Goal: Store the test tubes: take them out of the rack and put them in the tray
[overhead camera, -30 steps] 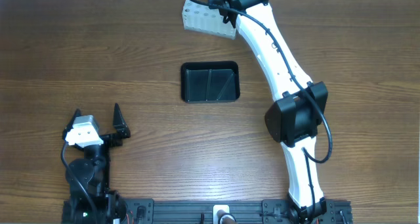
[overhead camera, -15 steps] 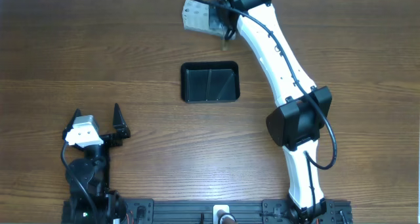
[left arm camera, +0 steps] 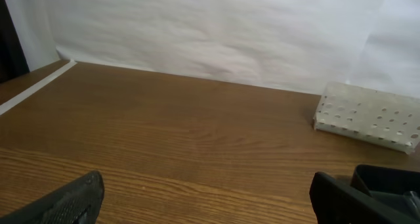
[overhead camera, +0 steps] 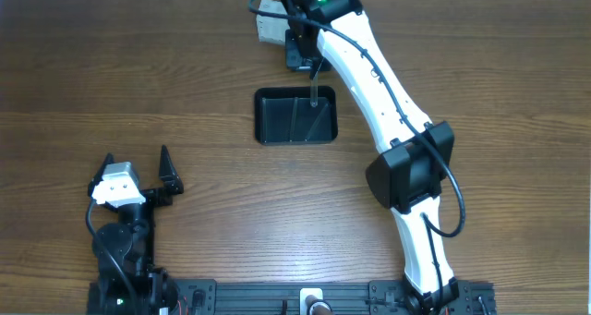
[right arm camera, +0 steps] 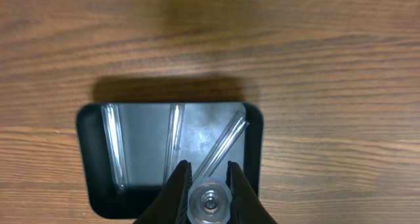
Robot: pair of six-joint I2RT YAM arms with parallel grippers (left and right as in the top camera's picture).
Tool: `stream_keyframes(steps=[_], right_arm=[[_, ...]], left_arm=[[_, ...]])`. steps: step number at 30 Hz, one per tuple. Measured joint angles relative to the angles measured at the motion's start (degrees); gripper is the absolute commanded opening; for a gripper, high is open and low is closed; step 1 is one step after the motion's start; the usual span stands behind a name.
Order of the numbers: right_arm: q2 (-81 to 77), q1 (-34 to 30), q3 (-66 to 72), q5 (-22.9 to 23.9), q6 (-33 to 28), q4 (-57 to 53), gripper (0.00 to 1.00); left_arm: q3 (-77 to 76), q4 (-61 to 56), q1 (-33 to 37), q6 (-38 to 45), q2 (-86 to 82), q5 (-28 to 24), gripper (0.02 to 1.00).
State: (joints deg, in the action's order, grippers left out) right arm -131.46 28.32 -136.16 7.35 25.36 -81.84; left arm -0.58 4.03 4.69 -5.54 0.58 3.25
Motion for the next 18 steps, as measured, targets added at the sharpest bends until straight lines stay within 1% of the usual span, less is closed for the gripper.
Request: stream_keyframes(steps=[7,18], right_arm=[[-3.87,1.05,0.00,-2.32,0.42,-0.28,0.045],[-7.61,1.11,0.00,-4.42,1.84,-0.48,0.045]], left_arm=[[0.00,0.00,0.00,0.00,0.00,0.00,0.998],[0.00,0.00,0.00,0.00,0.00,0.00,0.996]])
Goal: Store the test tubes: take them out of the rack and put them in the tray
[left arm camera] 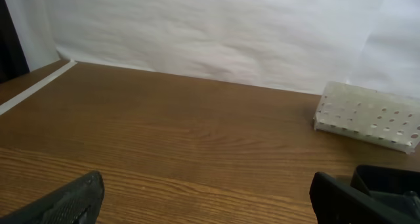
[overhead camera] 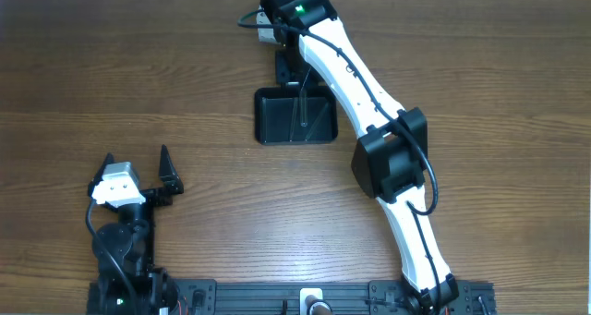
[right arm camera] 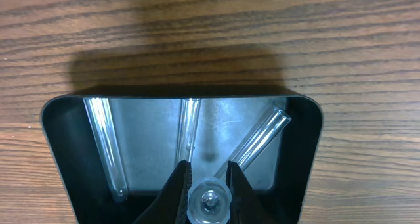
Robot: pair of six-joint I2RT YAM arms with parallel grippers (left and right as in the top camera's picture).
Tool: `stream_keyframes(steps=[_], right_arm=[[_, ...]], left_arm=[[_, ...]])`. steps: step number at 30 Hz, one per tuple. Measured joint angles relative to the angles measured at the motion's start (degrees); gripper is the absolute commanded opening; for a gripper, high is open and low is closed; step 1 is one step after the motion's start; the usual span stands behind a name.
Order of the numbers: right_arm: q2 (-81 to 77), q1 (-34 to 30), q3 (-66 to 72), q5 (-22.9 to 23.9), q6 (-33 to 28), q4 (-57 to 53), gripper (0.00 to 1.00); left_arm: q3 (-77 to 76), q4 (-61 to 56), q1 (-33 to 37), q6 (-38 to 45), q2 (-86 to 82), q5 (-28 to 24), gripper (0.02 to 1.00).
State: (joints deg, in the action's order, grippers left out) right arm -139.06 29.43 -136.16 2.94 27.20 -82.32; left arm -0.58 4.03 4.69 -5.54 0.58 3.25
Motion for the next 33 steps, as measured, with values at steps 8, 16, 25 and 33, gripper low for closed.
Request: stream_keyframes(steps=[8,16,25,33], right_arm=[[-3.13,0.00,0.00,-0.11,1.31,0.00,0.047],[-5.66,0.00,0.00,-0.63,1.33,-0.22,0.073],[-7.63,0.00,0.02,-0.74,1.64,0.94,0.389],[-8.00,0.00,0.02,-3.26,1.77,0.02,0.540]], left_arm=[[0.00,0.00,0.00,0.00,0.00,0.00,0.998],[0.00,0.00,0.00,0.00,0.00,0.00,0.998],[0.00,0.00,0.00,0.00,0.00,0.00,0.998],[0.00,0.00,0.00,0.00,0.00,0.00,0.998]])
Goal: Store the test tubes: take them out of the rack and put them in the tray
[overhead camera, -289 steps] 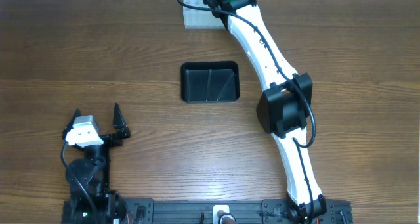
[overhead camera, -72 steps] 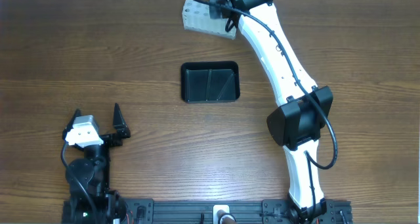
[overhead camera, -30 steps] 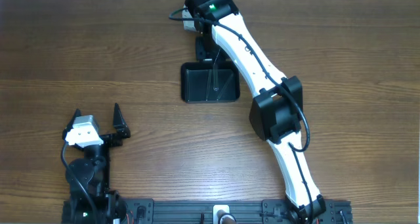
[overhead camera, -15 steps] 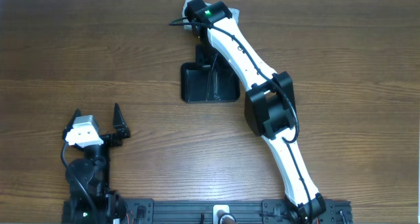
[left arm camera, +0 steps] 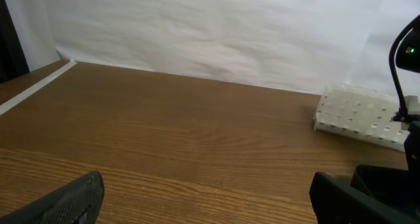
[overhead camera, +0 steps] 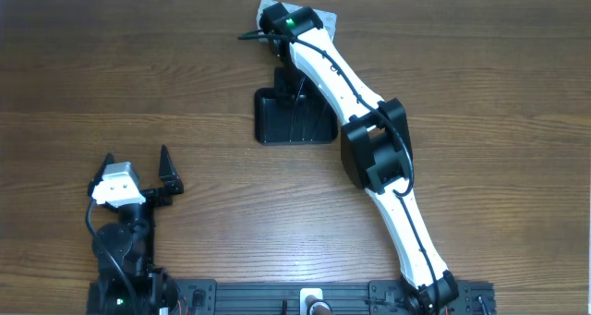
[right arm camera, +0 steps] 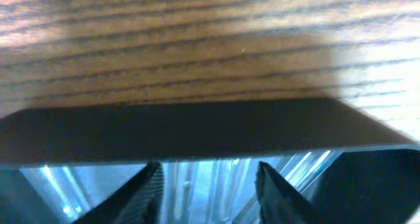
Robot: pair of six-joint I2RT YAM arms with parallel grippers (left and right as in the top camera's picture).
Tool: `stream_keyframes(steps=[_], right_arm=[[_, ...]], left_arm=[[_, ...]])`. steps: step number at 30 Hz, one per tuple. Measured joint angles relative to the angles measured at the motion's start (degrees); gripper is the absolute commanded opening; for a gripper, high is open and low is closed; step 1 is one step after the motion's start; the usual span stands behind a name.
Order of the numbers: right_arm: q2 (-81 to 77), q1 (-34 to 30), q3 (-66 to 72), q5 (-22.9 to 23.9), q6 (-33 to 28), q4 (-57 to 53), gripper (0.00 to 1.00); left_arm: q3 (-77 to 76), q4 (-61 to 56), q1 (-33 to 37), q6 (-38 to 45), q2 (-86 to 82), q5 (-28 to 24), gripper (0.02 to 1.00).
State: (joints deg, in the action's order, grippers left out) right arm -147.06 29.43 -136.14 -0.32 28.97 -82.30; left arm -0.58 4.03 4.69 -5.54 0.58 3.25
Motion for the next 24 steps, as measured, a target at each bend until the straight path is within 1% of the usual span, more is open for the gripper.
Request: stream_keyframes(steps=[4,6,9,11,14,17,20,24], right_arm=[[1.36,0.02,0.22,-2.14,-0.24,-2.05,0.783],[3.34,0.02,0.37,-2.47,-0.83,-3.45,0.866],[9.99,0.02,0.42,-2.23,-3.89,-6.38,0.985],[14.80,-0.02,0.39,-1.11,-6.51,-8.70,0.991],[23.30,-0.22,0.39,2.67,-10.82,-13.81,0.991],[30.12,-0.76,0.42,5.73,-14.56,-14.69,0.993],[36.04,-2.10,2.12,6.95,-16.70,-14.69,0.993],[45.51,-4.50,11.10,7.85,-18.01,-14.69,0.991]], left_arm=[[0.00,0.00,0.00,-0.02,0.00,0.00,0.998],[0.00,0.00,0.00,0.00,0.00,0.00,0.996],[0.00,0.00,0.00,-0.02,0.00,0.00,0.998],[0.00,0.00,0.00,0.00,0.00,0.00,1.000],[0.00,0.00,0.00,0.00,0.00,0.00,0.998],[0.00,0.00,0.00,0.00,0.00,0.00,0.996],[0.00,0.00,0.00,0.00,0.00,0.00,1.000],[0.00,0.00,0.00,0.00,0.00,0.00,0.998]])
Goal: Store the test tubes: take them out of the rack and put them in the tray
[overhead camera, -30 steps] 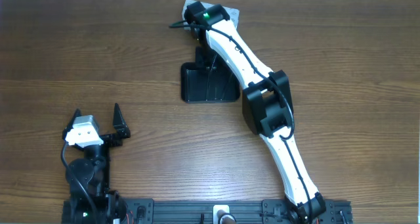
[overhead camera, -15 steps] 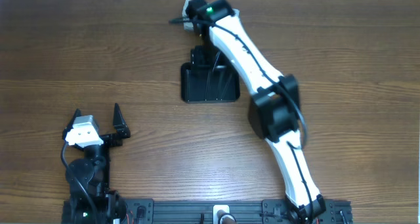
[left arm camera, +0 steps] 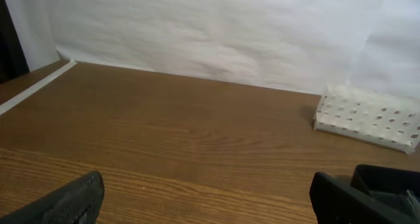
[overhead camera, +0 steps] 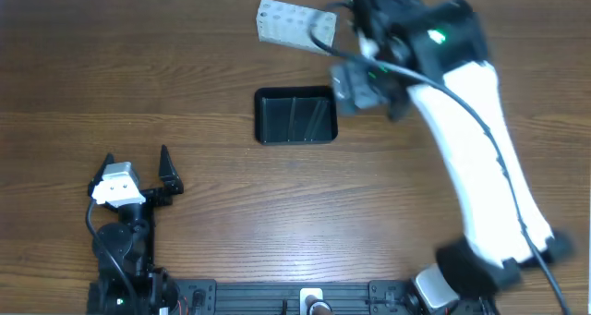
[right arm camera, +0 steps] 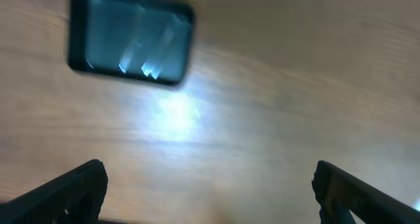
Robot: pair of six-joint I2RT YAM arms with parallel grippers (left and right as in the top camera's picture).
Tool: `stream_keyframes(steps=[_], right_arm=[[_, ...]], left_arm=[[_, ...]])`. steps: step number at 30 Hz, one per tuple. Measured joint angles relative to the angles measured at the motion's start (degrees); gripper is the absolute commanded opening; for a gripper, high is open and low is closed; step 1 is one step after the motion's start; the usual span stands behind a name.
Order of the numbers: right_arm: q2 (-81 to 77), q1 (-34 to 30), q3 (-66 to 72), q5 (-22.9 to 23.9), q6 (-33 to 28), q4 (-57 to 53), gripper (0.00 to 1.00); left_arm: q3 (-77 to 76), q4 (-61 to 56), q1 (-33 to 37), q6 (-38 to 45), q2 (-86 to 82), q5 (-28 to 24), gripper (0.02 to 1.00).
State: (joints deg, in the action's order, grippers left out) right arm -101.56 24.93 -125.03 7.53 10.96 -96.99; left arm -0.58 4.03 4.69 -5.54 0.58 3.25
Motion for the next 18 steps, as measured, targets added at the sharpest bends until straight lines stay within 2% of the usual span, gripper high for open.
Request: stream_keyframes(steps=[5,10,14,18], right_arm=[[17.70,-3.28,18.43,1.49,-0.72,1.33,0.993],[36.13,-7.93,37.59,2.80,-1.97,11.41,0.991],[47.19,-10.99,52.17,2.99,-5.70,23.52,0.993],[55.87,-12.70,69.05,3.10,-12.90,46.56,0.991]], left_arm=[[0.00,-0.02,0.00,0.00,0.00,0.00,0.998],[0.00,0.00,0.00,0.00,0.00,0.00,1.000],[0.00,0.02,0.00,0.00,0.00,-0.02,0.996],[0.00,-0.02,0.00,0.00,0.00,0.00,0.998]])
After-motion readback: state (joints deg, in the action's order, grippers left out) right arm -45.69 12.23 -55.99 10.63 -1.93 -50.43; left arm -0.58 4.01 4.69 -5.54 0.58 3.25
